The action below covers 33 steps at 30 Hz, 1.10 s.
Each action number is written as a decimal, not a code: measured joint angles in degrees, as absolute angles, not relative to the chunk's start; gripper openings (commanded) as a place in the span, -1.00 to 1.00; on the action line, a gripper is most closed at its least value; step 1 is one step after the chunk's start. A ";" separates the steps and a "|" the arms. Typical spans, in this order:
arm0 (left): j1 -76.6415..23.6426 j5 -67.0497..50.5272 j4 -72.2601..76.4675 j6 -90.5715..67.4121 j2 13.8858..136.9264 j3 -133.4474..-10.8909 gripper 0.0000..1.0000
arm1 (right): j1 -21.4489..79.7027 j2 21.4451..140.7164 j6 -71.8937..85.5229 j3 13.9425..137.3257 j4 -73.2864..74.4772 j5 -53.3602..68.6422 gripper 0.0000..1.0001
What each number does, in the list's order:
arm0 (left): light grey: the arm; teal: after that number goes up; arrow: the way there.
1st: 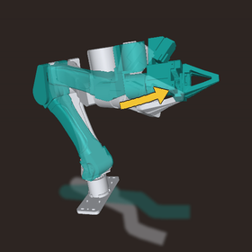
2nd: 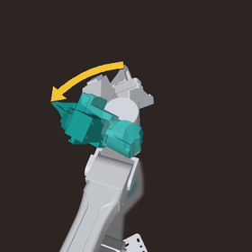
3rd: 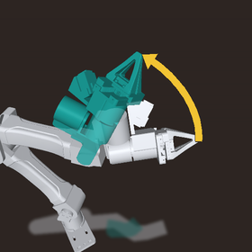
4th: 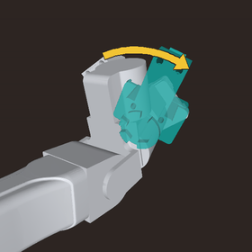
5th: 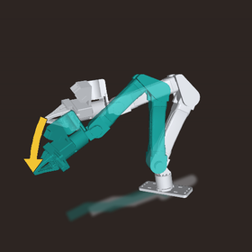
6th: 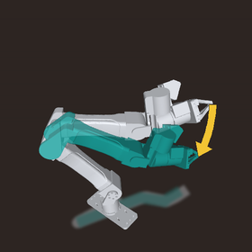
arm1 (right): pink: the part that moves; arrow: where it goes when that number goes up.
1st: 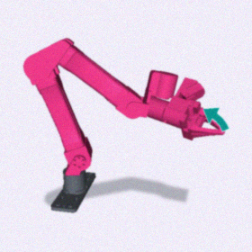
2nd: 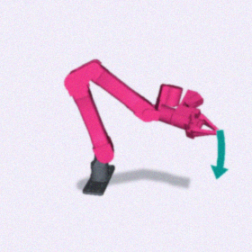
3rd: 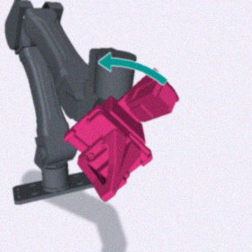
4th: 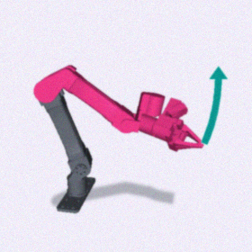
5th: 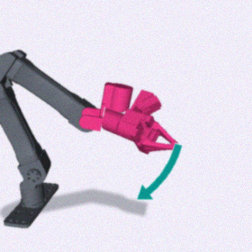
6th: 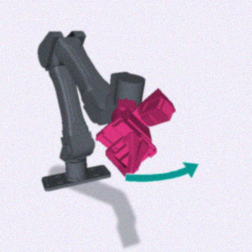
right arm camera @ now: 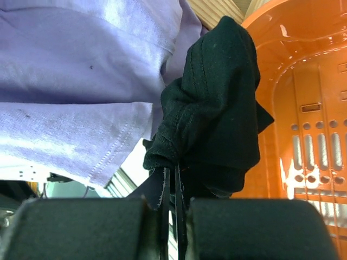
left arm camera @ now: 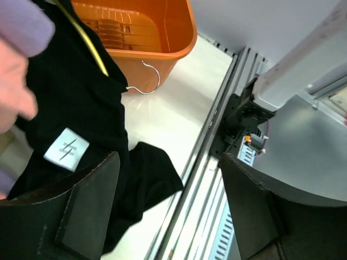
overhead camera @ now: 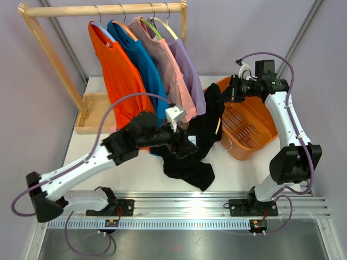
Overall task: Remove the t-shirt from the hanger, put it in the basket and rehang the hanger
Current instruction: Remove the tshirt from the hanger
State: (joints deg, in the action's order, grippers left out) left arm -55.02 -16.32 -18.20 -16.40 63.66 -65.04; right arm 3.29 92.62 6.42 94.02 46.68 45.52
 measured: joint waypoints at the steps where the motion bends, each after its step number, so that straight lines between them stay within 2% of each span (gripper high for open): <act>1: -55.88 -15.79 -16.49 -15.73 66.35 -65.17 0.61 | 3.40 92.62 6.90 93.97 46.50 45.54 -1.00; 6: -57.69 -14.70 -9.13 -13.32 77.23 -64.25 0.96 | 3.51 92.60 9.04 93.82 45.91 45.54 -1.00; 7: -57.74 -14.57 -7.86 -13.15 78.89 -63.92 0.98 | 3.53 92.60 9.43 93.80 45.76 45.54 -1.00; 19: -58.78 -2.79 1.93 -10.68 97.71 -64.29 0.96 | 3.55 91.55 12.32 93.78 45.21 46.22 -1.00; 24: -59.31 4.08 2.87 -10.33 102.00 -66.63 0.86 | 3.55 90.89 12.78 93.60 45.17 46.24 -1.00; 25: -59.42 4.82 3.38 -10.31 102.48 -66.81 0.82 | 3.55 90.80 12.88 93.58 45.17 46.24 -1.00; 28: -59.51 5.98 4.36 -10.26 104.14 -67.81 0.51 | 3.55 90.70 12.95 93.56 45.17 46.24 -1.00; 29: -59.53 6.31 4.38 -10.26 104.95 -68.60 0.22 | 3.55 90.70 12.95 93.56 45.17 46.24 -1.00; 32: -59.51 7.84 4.43 -10.48 107.50 -70.85 -0.29 | 3.55 90.67 13.13 93.56 45.19 46.24 -1.00; 33: -59.51 8.19 4.47 -10.72 107.94 -71.18 -0.68 | 3.55 90.65 13.19 93.56 45.19 46.24 -1.00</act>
